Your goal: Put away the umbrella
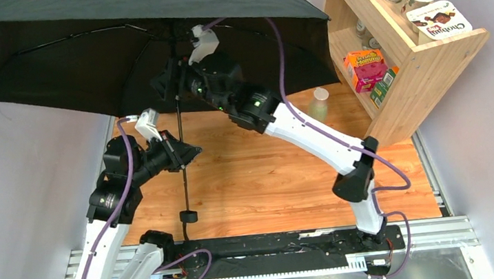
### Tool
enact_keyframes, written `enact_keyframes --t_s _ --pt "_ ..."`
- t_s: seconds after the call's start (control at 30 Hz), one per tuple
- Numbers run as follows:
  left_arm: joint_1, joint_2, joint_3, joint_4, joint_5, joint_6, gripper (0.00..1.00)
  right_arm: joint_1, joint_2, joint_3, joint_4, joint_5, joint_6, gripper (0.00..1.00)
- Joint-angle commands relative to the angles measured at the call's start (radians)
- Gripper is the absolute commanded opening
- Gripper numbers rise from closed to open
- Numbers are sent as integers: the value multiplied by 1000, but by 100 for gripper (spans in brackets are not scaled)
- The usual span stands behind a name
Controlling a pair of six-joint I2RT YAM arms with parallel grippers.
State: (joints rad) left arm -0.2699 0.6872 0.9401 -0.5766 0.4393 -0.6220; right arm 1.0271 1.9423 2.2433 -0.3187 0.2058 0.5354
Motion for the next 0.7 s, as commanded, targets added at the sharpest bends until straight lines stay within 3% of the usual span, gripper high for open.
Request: enact_keyframes --t_s 0.0,0.17,0.33,0.53,0.67 --pt "6 -28 55 70 -17 71 0 7 93 140 -123 84 -31 69" --pt "6 -44 54 64 -22 81 0 10 99 99 -77 66 -23 66" --pt "5 -48 49 75 -2 70 0 -2 115 79 -25 -25 20 54" --pt "6 -58 46 80 -5 67 0 -30 92 3 79 -144 106 27" --pt "6 -61 42 81 -4 65 0 -47 50 -79 165 -189 149 1"
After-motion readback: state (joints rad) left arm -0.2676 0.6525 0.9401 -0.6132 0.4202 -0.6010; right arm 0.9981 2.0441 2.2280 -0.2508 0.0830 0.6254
